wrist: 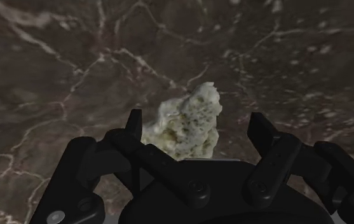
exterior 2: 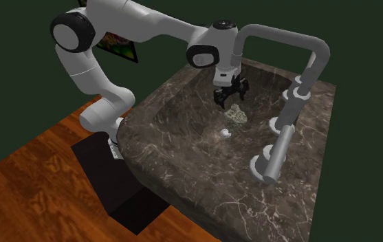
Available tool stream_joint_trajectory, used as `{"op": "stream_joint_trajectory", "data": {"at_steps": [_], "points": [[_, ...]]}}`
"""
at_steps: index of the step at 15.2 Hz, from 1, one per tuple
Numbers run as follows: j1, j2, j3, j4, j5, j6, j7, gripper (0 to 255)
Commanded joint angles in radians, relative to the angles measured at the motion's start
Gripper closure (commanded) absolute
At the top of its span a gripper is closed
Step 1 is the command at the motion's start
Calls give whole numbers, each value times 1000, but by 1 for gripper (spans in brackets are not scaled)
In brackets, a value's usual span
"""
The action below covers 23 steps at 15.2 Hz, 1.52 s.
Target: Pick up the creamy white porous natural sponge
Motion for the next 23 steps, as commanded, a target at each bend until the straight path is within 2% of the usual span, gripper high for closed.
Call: {"op": "stream_joint_trajectory", "data": {"at_steps": [1,7,9,10,19,23], "points": [[-3,25,18,5,-13,22,27,0],[-4,56,35,-59,-24,114,36,0],[-4,56,35,-59,-24,114,36,0],[-4,54,34,-59,-23,113,36,255],[-4,56,35,-59,-24,114,36,255],[-3,36,24,-21,-16,58,30,255]]}}
